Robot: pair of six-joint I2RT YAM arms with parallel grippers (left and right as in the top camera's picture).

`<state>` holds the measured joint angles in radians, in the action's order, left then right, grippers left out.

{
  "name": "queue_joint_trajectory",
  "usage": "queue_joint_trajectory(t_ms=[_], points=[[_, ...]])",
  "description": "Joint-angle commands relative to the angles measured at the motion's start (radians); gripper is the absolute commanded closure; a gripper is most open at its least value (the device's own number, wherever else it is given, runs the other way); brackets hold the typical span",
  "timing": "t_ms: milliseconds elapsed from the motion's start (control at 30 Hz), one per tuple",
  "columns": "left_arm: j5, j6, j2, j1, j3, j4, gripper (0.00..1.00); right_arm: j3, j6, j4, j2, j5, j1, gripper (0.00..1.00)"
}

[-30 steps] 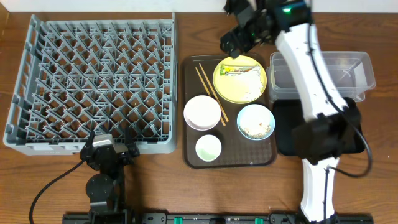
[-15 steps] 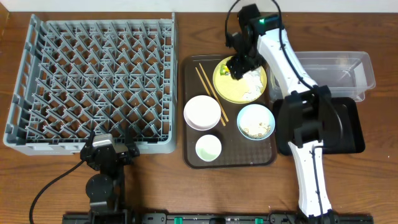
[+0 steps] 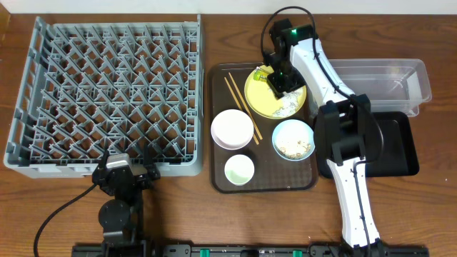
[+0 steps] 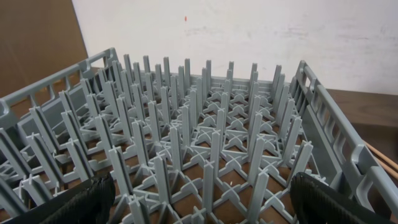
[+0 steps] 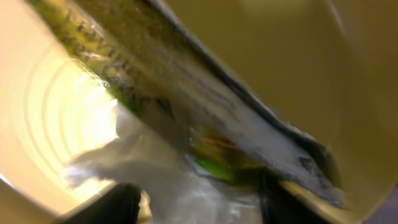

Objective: Sort waste into correct bins and load items into the dishwasher
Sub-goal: 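Reach the right gripper to the yellow plate and grasp the foil, then carry the foil with the right gripper and drop it into the clear bin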

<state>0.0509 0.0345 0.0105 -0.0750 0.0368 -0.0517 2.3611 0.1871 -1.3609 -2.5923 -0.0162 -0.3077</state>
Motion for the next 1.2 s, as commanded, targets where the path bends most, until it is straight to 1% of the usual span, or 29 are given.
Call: queue_joint_trajectory(t_ms=[0,67,200,367,667,733,833,867,1000,1167], points=[[0.001,0.014,-0.006,-0.002,-0.033,-0.014,0.09,0.011,-0.014,0.009,-0.015,-0.006,-0.003,0.74],[0.001,0.014,-0.006,-0.002,-0.033,-0.014,0.09,0.012,-0.014,0.014,-0.015,-0.006,-0.004,0.99],[0.001,0.014,-0.006,-0.002,-0.033,-0.014,0.09,0.023,-0.016,-0.002,-0.002,0.017,-0.005,0.99],[0.001,0.014,-0.006,-0.002,-0.033,-0.014,0.09,0.078,-0.016,-0.049,0.082,0.084,-0.006,0.99],[0.001,0.014,-0.006,-0.002,-0.033,-0.014,0.09,0.098,-0.019,-0.064,0.349,0.099,0.002,0.99],[0.001,0.014,-0.006,-0.002,-0.033,-0.014,0.09,0.098,-0.042,-0.064,0.387,0.09,0.014,0.99],[0.001,0.014,-0.006,-0.002,-0.033,-0.014,0.09,0.098,-0.132,-0.069,0.43,0.028,0.051,0.99],[0.001,0.014,-0.006,-0.002,-0.033,-0.014,0.09,0.098,-0.238,-0.078,0.44,-0.044,0.09,0.99],[0.001,0.014,-0.006,-0.002,-0.033,-0.014,0.09,0.08,-0.477,-0.111,0.43,-0.165,0.18,0.98],[0.001,0.014,-0.006,-0.002,-0.033,-0.014,0.09,-0.025,-0.615,-0.08,0.413,-0.168,0.279,0.98]])
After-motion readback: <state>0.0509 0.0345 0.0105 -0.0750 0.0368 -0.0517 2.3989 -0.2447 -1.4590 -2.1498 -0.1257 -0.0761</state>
